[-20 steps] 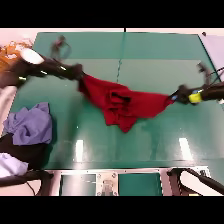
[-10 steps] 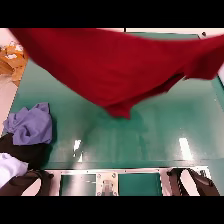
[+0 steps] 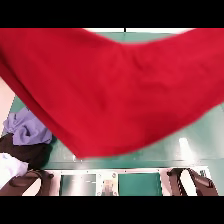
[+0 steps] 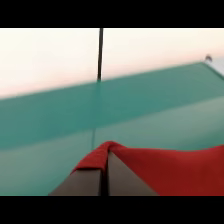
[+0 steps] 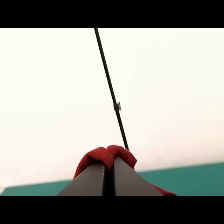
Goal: Fold the shirts.
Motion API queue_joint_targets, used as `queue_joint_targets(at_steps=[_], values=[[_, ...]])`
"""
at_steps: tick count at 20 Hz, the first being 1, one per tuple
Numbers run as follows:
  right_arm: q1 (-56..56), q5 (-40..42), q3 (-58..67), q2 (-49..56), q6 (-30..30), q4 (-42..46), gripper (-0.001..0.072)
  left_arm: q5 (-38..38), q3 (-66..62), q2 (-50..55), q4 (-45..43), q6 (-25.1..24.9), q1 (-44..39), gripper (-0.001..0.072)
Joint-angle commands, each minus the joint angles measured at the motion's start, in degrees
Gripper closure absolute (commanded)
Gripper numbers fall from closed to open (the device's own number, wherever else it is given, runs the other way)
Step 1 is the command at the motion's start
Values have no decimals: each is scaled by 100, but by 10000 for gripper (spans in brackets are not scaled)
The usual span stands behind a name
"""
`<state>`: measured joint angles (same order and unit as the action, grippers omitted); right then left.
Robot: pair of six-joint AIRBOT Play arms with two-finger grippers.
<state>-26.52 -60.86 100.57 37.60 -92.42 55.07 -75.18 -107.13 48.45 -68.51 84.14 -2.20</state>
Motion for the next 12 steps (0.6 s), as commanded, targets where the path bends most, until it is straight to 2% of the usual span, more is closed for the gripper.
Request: queue_joint_targets(at_steps=[1,3,5,6,9,12], values=[[4,-485,81,1047,175,-313,694,-284,1351,-15,-7,280,4,688],[136,-702,-138,1910,498,-726,694,-173,2603,-13,90,398,4,688],[573,-695,-575,2684,828,-737,694,442,4100,17,507,380,4,687],[820,-673,-850,3027,1008,-730,694,925,4841,57,809,216,4,688],[1493,-144,-1862,4004,1388,-667,695,2839,6782,407,1888,-684,4,688],[1674,494,-2514,4778,1408,-490,694,4113,7278,1082,2253,-999,4,687]])
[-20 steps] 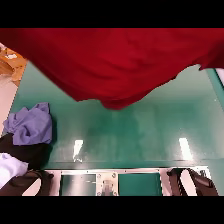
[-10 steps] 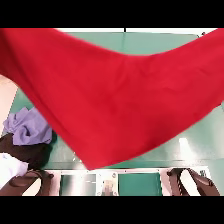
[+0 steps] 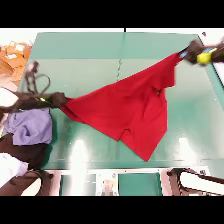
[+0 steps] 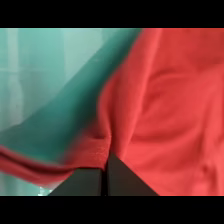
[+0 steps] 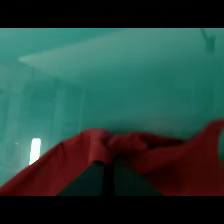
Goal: Fold the shirts.
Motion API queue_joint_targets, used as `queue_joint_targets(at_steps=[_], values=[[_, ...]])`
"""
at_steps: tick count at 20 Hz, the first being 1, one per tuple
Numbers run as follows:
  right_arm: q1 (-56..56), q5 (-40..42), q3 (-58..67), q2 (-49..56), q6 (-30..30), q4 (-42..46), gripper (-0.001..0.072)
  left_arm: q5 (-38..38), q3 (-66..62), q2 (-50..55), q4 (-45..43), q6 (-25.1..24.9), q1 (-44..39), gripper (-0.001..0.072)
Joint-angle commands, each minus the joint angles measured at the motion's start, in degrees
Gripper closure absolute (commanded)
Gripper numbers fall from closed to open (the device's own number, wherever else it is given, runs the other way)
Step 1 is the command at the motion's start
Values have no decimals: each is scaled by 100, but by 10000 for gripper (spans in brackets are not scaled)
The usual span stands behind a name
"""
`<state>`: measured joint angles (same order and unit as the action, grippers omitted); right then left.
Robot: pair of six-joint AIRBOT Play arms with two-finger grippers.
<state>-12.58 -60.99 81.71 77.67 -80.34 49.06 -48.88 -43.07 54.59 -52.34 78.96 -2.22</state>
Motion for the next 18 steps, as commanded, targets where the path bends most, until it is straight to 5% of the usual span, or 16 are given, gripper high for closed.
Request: queue_joint_targets(at_steps=[1,3,5,8,10,12,15,18], values=[[267,555,-697,949,201,136,694,1690,833,654,763,-627,7,687],[205,551,-697,1147,201,319,674,1906,649,968,986,-885,7,663],[22,448,-595,1141,201,546,234,1921,330,1126,833,-894,44,52],[-623,-457,-136,1034,50,1228,240,752,-640,1106,214,-831,549,50],[-1209,-949,-225,789,48,1259,340,-627,-1381,1095,-323,-299,903,50],[-1652,-1062,-776,435,92,1266,340,-1513,-1692,1010,-608,70,944,50],[-2017,-909,-2081,-79,133,1266,339,-2039,-1447,675,-581,496,675,50],[-1967,-278,-3381,-321,133,1222,339,-1674,-511,402,-391,984,-192,50]])
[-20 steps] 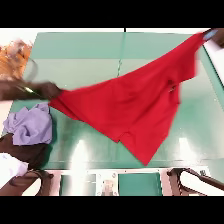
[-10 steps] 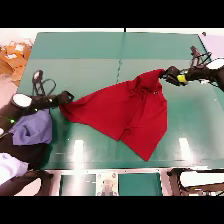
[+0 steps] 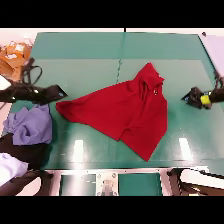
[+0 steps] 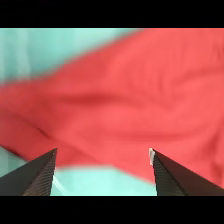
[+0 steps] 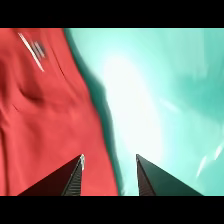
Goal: Fold the shirts.
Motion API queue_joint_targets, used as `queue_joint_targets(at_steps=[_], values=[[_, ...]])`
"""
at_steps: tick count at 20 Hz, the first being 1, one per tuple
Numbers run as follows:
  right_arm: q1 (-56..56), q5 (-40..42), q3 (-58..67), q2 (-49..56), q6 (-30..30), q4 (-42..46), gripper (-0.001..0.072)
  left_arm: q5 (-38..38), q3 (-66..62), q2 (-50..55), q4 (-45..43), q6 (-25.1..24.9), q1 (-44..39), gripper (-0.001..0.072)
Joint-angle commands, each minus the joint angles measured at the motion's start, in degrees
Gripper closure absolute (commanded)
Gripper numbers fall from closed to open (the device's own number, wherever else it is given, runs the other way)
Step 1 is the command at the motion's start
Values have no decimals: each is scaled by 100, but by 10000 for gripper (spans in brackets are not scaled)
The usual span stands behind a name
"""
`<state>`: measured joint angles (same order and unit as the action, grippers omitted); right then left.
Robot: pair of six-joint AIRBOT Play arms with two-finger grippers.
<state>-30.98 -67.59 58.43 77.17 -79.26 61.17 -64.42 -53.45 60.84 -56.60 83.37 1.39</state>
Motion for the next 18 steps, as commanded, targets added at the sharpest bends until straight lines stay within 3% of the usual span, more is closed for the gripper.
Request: queue_joint_targets(at_steps=[1,6,8,11,18], values=[[-79,546,-1366,-264,26,-26,340,199,916,-223,146,675,-964,50],[-44,1027,-2146,-264,184,-417,340,3235,2608,-153,1681,815,-3187,50],[-37,1025,-2146,-264,197,-592,342,3901,2800,33,2227,815,-3748,51],[59,1027,-2146,-264,197,-660,345,4227,2629,820,2815,787,-4387,48],[162,1040,-2142,-264,197,-809,346,3930,1875,1231,2610,632,-4433,51]])
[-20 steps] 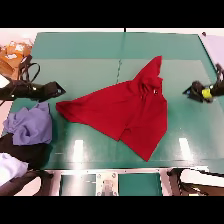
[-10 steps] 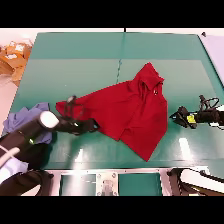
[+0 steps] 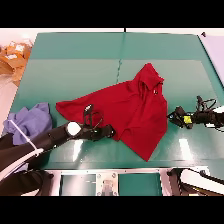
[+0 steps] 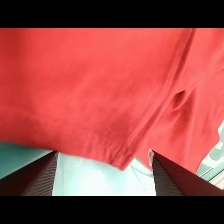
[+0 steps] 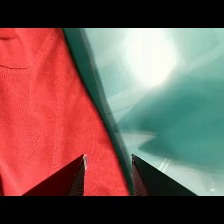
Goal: Fold the shirts.
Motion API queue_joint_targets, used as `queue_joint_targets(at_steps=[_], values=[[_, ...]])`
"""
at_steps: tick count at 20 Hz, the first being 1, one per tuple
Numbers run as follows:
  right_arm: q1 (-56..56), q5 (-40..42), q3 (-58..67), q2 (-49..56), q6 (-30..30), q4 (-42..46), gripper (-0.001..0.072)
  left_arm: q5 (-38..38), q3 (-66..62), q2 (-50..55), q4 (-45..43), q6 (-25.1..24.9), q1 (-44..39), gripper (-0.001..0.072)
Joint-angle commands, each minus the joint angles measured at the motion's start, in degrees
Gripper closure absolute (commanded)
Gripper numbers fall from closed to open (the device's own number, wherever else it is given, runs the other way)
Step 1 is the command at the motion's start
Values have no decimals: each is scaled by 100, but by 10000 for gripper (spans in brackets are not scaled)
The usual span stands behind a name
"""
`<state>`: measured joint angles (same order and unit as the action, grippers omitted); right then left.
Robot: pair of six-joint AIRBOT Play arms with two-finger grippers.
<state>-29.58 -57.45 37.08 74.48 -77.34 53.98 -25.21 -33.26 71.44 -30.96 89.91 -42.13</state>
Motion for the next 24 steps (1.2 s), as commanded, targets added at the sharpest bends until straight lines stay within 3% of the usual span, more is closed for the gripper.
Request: queue_joint_targets(at_steps=[1,4,5,6,8,10,11,14,17,18,20,24], values=[[24,24,-7,4,4,-140,346,-232,-144,273,61,35,-81,52],[24,26,-7,4,4,-168,347,-577,-146,415,157,70,-81,52],[24,33,-7,4,7,-205,347,-356,-149,415,225,68,-81,155],[24,39,-7,4,11,-238,348,-146,-151,415,260,46,-81,371],[22,44,-7,4,55,-238,436,-31,-179,415,275,-170,-79,683],[22,46,-7,4,157,-247,628,-140,-278,343,269,-442,-42,689],[22,46,-7,4,157,-243,658,-138,-345,234,227,-511,33,689],[15,46,-7,4,157,-232,659,-223,-669,-380,-463,-485,682,690],[17,46,-7,4,157,-232,656,-522,-1056,-1078,-1001,-490,1945,690],[17,44,-7,4,157,-232,620,-608,-1207,-1165,-1169,-492,2406,689],[17,20,-7,4,157,-232,397,-629,-1587,-1152,-1506,-706,3340,690],[26,-168,-15,4,155,-236,381,-190,-2791,-435,-1554,-1355,4544,689]])
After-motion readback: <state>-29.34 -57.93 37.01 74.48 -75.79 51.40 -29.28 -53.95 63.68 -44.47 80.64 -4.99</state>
